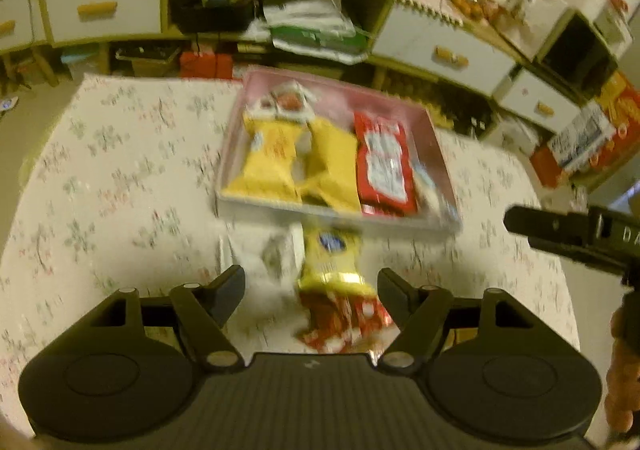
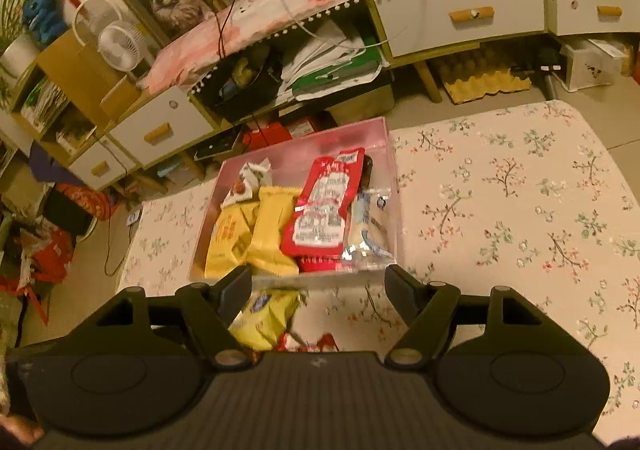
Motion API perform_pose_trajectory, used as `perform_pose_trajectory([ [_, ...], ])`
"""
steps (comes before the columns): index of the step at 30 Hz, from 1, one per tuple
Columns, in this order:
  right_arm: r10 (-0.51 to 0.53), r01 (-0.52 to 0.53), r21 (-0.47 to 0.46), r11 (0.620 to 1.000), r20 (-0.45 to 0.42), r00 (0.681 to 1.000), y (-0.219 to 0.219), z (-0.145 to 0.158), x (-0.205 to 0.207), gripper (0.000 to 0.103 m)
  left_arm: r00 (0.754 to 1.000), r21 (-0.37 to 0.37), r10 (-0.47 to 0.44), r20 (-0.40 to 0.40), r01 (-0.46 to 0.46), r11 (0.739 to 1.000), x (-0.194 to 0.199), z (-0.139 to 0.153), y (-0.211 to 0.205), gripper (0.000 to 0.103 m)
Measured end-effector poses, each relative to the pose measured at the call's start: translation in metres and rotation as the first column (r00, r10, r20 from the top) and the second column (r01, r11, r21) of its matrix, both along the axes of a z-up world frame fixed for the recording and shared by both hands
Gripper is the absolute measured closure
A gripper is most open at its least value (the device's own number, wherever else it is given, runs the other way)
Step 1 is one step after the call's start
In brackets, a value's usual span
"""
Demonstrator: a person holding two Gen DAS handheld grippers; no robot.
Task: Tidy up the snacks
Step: 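Grasp a pink candy bag with the left tool while the right tool grasps a white packet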
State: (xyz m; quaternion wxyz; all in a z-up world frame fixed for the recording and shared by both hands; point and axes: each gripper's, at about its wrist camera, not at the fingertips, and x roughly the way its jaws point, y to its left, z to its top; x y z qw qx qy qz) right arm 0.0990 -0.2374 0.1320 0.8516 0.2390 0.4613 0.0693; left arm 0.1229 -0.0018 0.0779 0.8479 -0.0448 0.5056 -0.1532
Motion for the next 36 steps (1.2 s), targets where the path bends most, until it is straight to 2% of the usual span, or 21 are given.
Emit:
perform_pose_trajectory([
  [7,0.043,-0.044,-0.009,0.999,-0.052,0.998,-0.001,-0.017,-0.006,0.032,0.997,0.000,-0.037,-0.072,0.037,0.999,-0.010,-0.020,-0.004,0.026],
  [11,0.109,-0.112,-0.069,0.991,-0.041,0.993,0.004,-0.013,-0.013,0.032,0.989,0.023,-0.043,-0.140,0.047,0.999,-0.019,-0.030,-0.011,0.026],
  [13,0.142,-0.145,-0.100,0.984,-0.040,0.989,0.008,-0.011,-0.016,0.032,0.978,0.018,-0.003,-0.209,0.007,1.000,-0.026,-0.038,-0.008,0.024],
  [16,0.215,-0.220,-0.154,0.963,-0.048,0.975,0.017,-0.009,-0.020,0.030,0.943,-0.036,0.068,-0.325,-0.084,0.996,-0.040,-0.051,0.001,0.025],
  [18,0.286,-0.296,-0.185,0.937,-0.077,0.955,0.024,-0.010,-0.023,0.028,0.941,-0.019,0.074,-0.330,-0.085,0.996,-0.052,-0.058,-0.003,0.027],
  [21,0.353,-0.377,-0.195,0.906,-0.144,0.924,0.032,-0.018,-0.026,0.028,0.943,0.021,0.046,-0.330,-0.041,0.999,-0.061,-0.068,-0.015,0.036],
  [23,0.373,-0.407,-0.211,0.889,-0.184,0.909,0.037,-0.024,-0.028,0.029,0.945,0.047,0.074,-0.320,-0.063,0.997,-0.062,-0.077,-0.017,0.037],
  [25,0.413,-0.454,-0.212,0.865,-0.211,0.886,0.040,-0.029,-0.031,0.029,0.952,0.040,0.098,-0.290,-0.091,0.995,-0.062,-0.082,-0.016,0.039],
  [26,0.447,-0.489,-0.217,0.845,-0.216,0.868,0.043,-0.030,-0.034,0.029,0.955,0.048,0.106,-0.277,-0.096,0.994,-0.062,-0.083,-0.018,0.040],
  [27,0.497,-0.538,-0.241,0.808,-0.211,0.842,0.047,-0.031,-0.039,0.030,0.960,0.055,0.101,-0.261,-0.089,0.994,-0.064,-0.083,-0.021,0.044],
  [28,0.560,-0.594,-0.288,0.752,-0.198,0.805,0.052,-0.031,-0.046,0.031,0.966,0.054,0.087,-0.243,-0.076,0.996,-0.064,-0.083,-0.024,0.050],
  [29,0.633,-0.655,-0.344,0.673,-0.191,0.751,0.058,-0.031,-0.057,0.031,0.970,0.052,0.075,-0.231,-0.065,0.997,-0.064,-0.083,-0.027,0.053],
  [31,0.744,-0.750,-0.377,0.544,-0.196,0.639,0.063,-0.033,-0.077,0.034,0.975,0.050,0.059,-0.216,-0.049,0.998,-0.064,-0.084,-0.029,0.059],
  [33,0.808,-0.816,-0.341,0.468,-0.208,0.551,0.065,-0.037,-0.093,0.035,0.979,0.067,0.042,-0.200,-0.029,0.997,-0.063,-0.085,-0.034,0.062],
  [36,0.849,-0.866,-0.317,0.387,-0.244,0.469,0.072,-0.044,-0.106,0.041,0.980,0.074,0.010,-0.197,0.005,0.997,-0.059,-0.082,-0.039,0.065],
])
